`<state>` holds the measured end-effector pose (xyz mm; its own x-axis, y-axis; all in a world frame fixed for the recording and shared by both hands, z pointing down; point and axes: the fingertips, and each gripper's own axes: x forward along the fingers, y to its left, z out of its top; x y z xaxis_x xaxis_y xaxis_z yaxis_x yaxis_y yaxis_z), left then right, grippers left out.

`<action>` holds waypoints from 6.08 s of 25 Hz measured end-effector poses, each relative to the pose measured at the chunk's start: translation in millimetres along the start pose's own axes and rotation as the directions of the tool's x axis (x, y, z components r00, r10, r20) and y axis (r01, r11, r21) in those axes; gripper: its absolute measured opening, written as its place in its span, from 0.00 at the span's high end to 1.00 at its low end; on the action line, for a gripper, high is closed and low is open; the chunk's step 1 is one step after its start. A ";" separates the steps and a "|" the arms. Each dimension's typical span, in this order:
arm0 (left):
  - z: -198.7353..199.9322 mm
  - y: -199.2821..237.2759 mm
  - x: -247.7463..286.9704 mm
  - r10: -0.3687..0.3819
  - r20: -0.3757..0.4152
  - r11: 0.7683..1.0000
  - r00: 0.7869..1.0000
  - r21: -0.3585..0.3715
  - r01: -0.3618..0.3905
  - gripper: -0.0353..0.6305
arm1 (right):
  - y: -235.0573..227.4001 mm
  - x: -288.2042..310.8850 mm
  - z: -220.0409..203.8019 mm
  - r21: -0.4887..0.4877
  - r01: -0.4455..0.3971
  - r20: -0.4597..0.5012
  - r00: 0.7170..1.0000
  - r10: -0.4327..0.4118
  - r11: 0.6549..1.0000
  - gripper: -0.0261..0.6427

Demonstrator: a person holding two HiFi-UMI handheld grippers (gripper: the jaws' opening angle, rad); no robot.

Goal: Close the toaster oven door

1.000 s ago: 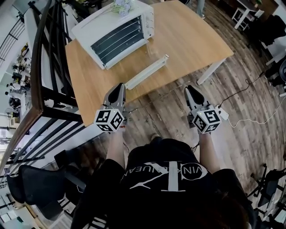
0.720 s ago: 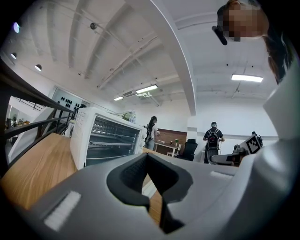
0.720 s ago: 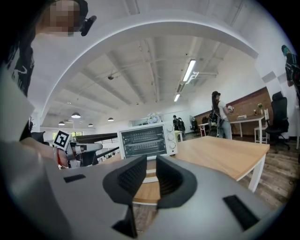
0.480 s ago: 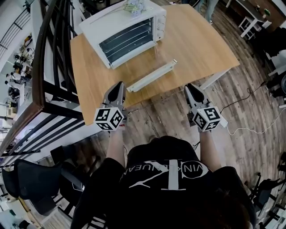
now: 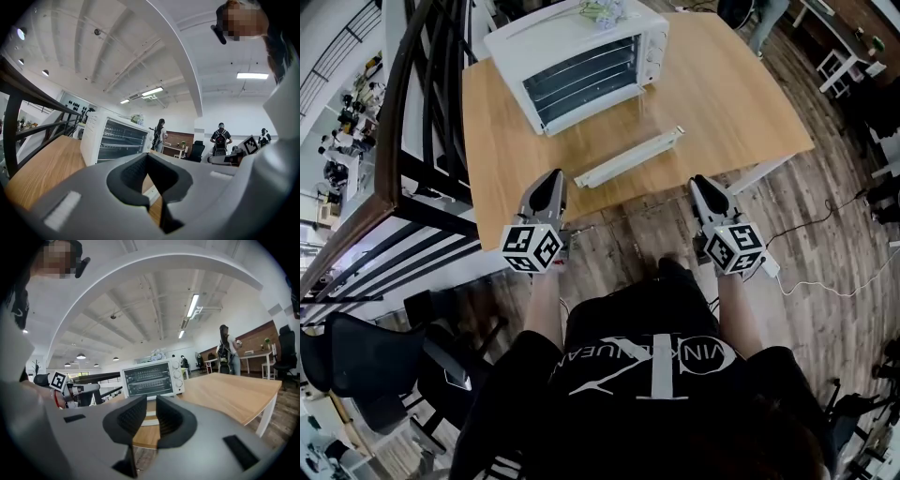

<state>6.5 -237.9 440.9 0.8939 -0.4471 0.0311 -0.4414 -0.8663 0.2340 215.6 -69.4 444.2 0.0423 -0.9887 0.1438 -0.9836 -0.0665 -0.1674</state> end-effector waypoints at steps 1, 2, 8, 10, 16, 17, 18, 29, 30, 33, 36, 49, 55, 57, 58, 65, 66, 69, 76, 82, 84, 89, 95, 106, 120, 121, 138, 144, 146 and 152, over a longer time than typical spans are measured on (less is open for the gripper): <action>-2.3 1.1 -2.2 0.010 -0.003 1.000 1.000 -0.001 -0.010 0.95 | -0.6 3.0 -2.4 0.003 -0.009 -0.007 1.000 0.009 1.000 0.92; -4.0 2.6 -4.7 0.023 -0.004 1.000 1.000 -0.002 -0.023 0.95 | -1.5 6.6 -4.5 0.005 -0.019 -0.014 1.000 0.019 1.000 0.92; -0.3 19.7 -10.6 0.118 0.024 0.993 0.993 -0.013 -0.118 0.95 | -6.8 39.6 -3.3 -0.011 -0.106 -0.048 0.993 0.105 0.994 0.92; 1.1 20.3 -8.9 0.140 0.031 0.990 0.990 -0.016 -0.140 0.95 | -8.2 49.2 -1.1 -0.019 -0.135 -0.063 0.989 0.134 0.991 0.92; -1.6 15.1 2.2 0.195 0.031 0.981 0.980 -0.009 -0.195 0.95 | -18.7 78.5 -5.6 -0.014 -0.216 -0.117 0.970 0.213 0.976 0.92; -5.0 15.5 3.7 0.207 0.024 0.978 0.978 -0.012 -0.206 0.95 | -20.9 82.8 -9.2 -0.011 -0.226 -0.131 0.966 0.223 0.974 0.92; -8.0 16.5 4.7 0.218 0.019 0.976 0.976 -0.017 -0.218 0.95 | -23.3 87.3 -13.2 -0.007 -0.233 -0.146 0.962 0.229 0.972 0.92; -33.1 16.9 19.5 0.304 -0.016 0.950 0.952 -0.074 -0.305 0.95 | -55.1 121.6 -52.3 -0.004 -0.255 -0.322 0.916 0.240 0.967 0.92; -36.2 16.3 22.3 0.308 -0.020 0.948 0.951 -0.079 -0.309 0.95 | -58.0 123.9 -56.1 -0.008 -0.260 -0.337 0.910 0.242 0.966 0.92; -42.3 15.2 29.0 0.322 -0.029 0.942 0.946 -0.086 -0.323 0.95 | -65.6 129.9 -65.5 -0.009 -0.268 -0.374 0.894 0.245 0.964 0.92; -46.4 12.9 36.0 0.323 -0.036 0.942 0.946 -0.084 -0.325 0.95 | -74.9 135.3 -73.8 -0.001 -0.265 -0.406 0.881 0.242 0.964 0.92; -68.7 11.6 34.6 0.411 -0.074 0.903 0.909 -0.103 -0.417 0.95 | -110.6 153.6 -102.9 -0.043 -0.252 -0.520 0.832 0.194 0.967 0.92; -70.4 11.1 34.0 0.442 -0.073 0.888 0.894 -0.108 -0.448 0.95 | -110.5 160.0 -106.2 -0.032 -0.286 -0.530 0.817 0.227 0.958 0.92; -70.8 10.2 33.7 0.454 -0.072 0.882 0.888 -0.109 -0.459 0.95 | -109.8 161.6 -107.1 -0.029 -0.299 -0.529 0.814 0.239 0.954 0.92; -71.2 9.9 33.3 0.459 -0.071 0.879 0.885 -0.110 -0.465 0.95 | -109.9 162.0 -107.7 -0.026 -0.304 -0.527 0.814 0.245 0.952 0.92; -72.0 7.5 22.1 0.493 -0.078 0.860 0.867 -0.104 -0.499 0.95 | -110.4 161.0 -106.3 -0.015 -0.314 -0.509 0.819 0.263 0.949 0.92; -72.2 7.5 19.7 0.498 -0.080 0.858 0.864 -0.103 -0.504 0.95 | -110.3 160.9 -105.5 -0.017 -0.314 -0.505 0.822 0.263 0.949 0.92; -72.5 7.4 13.5 0.510 -0.080 0.851 0.857 -0.102 -0.516 0.95 | -109.5 160.6 -101.5 -0.019 -0.313 -0.490 0.831 0.264 0.949 0.92; -64.5 7.0 6.8 0.515 -0.067 0.850 0.854 -0.088 -0.520 0.95 | -107.1 159.2 -85.4 -0.027 -0.313 -0.451 0.851 0.268 0.949 0.92; -55.5 8.2 3.9 0.521 -0.054 0.848 0.852 -0.080 -0.523 0.95 | -104.7 158.2 -65.7 -0.040 -0.308 -0.399 0.877 0.268 0.950 0.92; -53.1 8.8 4.3 0.521 -0.050 0.849 0.852 -0.076 -0.523 0.95 | -103.8 158.9 -58.2 -0.043 -0.310 -0.380 0.885 0.271 0.950 0.92; -45.2 10.1 5.1 0.523 -0.037 0.849 0.852 -0.066 -0.524 0.95 | -101.1 160.6 -41.4 -0.058 -0.321 -0.343 0.896 0.283 0.945 0.92; -27.1 13.7 4.4 0.535 0.010 0.844 0.845 -0.045 -0.534 0.95 | -98.5 164.2 -25.7 -0.068 -0.336 -0.307 0.903 0.301 0.939 0.92; -10.3 16.1 4.7 0.574 0.048 0.819 0.818 -0.029 -0.573 0.95 | -93.4 171.4 2.2 -0.087 -0.372 -0.247 0.907 0.341 0.924 0.92; -12.2 2.4 16.3 0.620 0.070 0.785 0.781 -0.050 -0.618 0.95 | -91.6 179.6 26.9 -0.098 -0.436 -0.234 0.884 0.405 0.895 0.91; -13.6 0.6 17.6 0.624 0.072 0.782 0.778 -0.053 -0.621 0.95 | -91.9 180.1 28.2 -0.099 -0.440 -0.235 0.882 0.409 0.892 0.90; -7.4 8.3 22.4 0.638 0.076 0.770 0.766 -0.073 -0.634 0.95 | -85.9 194.3 48.3 -0.097 -0.455 -0.213 0.878 0.428 0.885 0.90; 6.0 23.7 32.3 0.615 0.078 0.788 0.784 -0.058 -0.613 0.95 | -85.7 206.0 65.2 -0.105 -0.440 -0.183 0.890 0.417 0.892 0.90; 11.5 28.5 34.5 0.606 0.079 0.795 0.792 -0.049 -0.604 0.95 | -84.0 210.7 72.6 -0.108 -0.432 -0.166 0.896 0.412 0.895 0.90; 23.4 41.8 44.4 0.582 0.086 0.813 0.809 -0.040 -0.581 0.95 | -82.0 225.9 89.7 -0.115 -0.423 -0.151 0.902 0.405 0.899 0.90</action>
<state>25.9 -299.2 429.3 0.4596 -0.8847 0.0779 -0.8749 -0.4359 0.2112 321.5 -299.3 403.0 -0.3863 -0.8984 0.2088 -0.9223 0.3735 -0.0994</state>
